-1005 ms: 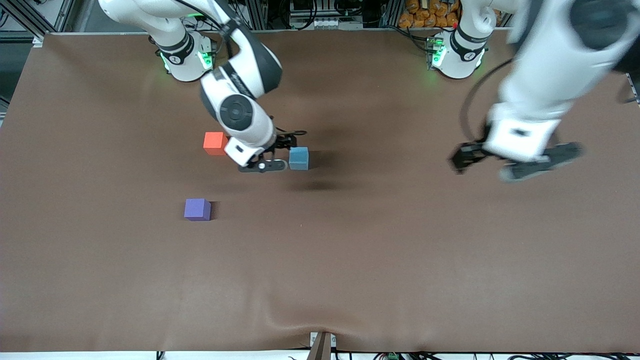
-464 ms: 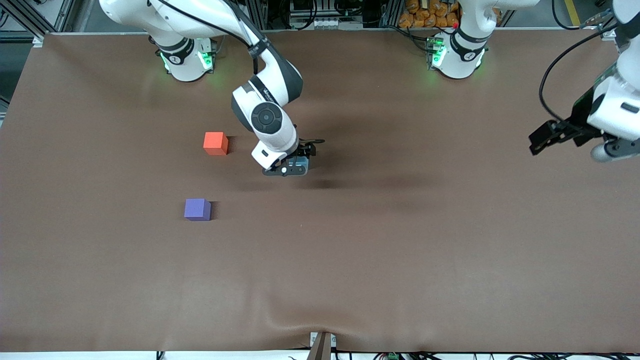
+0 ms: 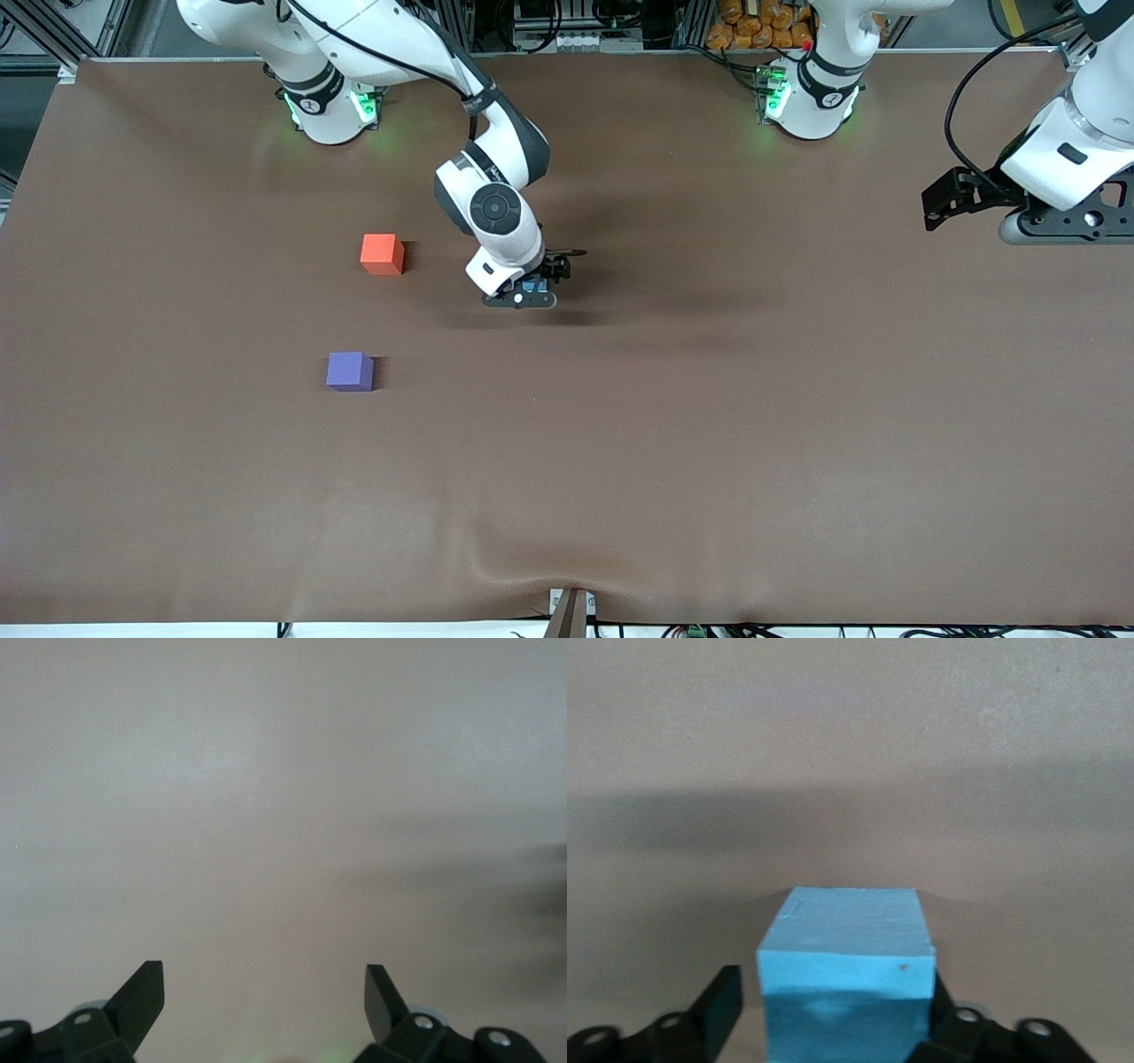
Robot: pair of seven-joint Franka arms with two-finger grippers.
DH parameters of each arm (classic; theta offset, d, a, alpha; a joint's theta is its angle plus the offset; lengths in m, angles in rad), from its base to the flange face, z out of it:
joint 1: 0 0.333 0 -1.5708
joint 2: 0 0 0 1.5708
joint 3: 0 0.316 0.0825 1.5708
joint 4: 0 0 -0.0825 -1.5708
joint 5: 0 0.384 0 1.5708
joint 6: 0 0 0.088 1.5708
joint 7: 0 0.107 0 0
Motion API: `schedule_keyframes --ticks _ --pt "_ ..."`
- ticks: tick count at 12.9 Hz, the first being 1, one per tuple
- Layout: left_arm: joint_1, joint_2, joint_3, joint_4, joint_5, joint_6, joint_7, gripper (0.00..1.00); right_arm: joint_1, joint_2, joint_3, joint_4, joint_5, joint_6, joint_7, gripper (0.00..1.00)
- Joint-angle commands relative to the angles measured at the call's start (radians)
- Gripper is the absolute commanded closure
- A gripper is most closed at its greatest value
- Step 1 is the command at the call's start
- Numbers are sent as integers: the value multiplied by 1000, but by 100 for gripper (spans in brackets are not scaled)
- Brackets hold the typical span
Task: Place blue block between orange and purple blocks
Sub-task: 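Carry the blue block with the right gripper toward the orange block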
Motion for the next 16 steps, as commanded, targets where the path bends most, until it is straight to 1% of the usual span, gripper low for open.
schedule_keyframes --ticks 1,2,4,5,6,7,8,9,11,14,16 --pt "26 -16 -19 36 -1 -84 99 0 -25 -65 -12 21 -7 -145 11 100" --pt "23 -18 -19 39 -3 -124 126 0 -61 -108 -14 32 -8 -241 2 100" --pt "8 -4 -18 63 -10 -131 102 0 -162 -223 -18 38 -8 -393 -94 100" --pt "3 17 -18 82 -12 -131 73 0 -242 -261 -18 35 -8 -438 -188 100" --pt "-6 42 -18 131 -9 -129 66 0 -305 -286 -20 23 -8 -452 -289 100" --pt "-11 75 -16 189 -10 -132 62 0 -372 -301 -21 -12 -10 -448 -385 100" --pt "-11 85 -16 211 -10 -134 62 0 -457 -301 -21 -34 -10 -443 -502 100" --pt "-8 82 -16 211 -10 -137 60 0 -506 -297 -23 -62 -10 -432 -594 100" --pt "-8 76 -16 205 -10 -163 28 0 -545 -297 -27 -138 -10 -353 -635 100" --pt "-3 79 -21 209 -9 -172 12 0 -554 -294 -29 -230 -8 -232 -638 100" --pt "-3 79 -19 206 -6 -174 8 0 -560 -285 -29 -254 -8 -186 -638 100"
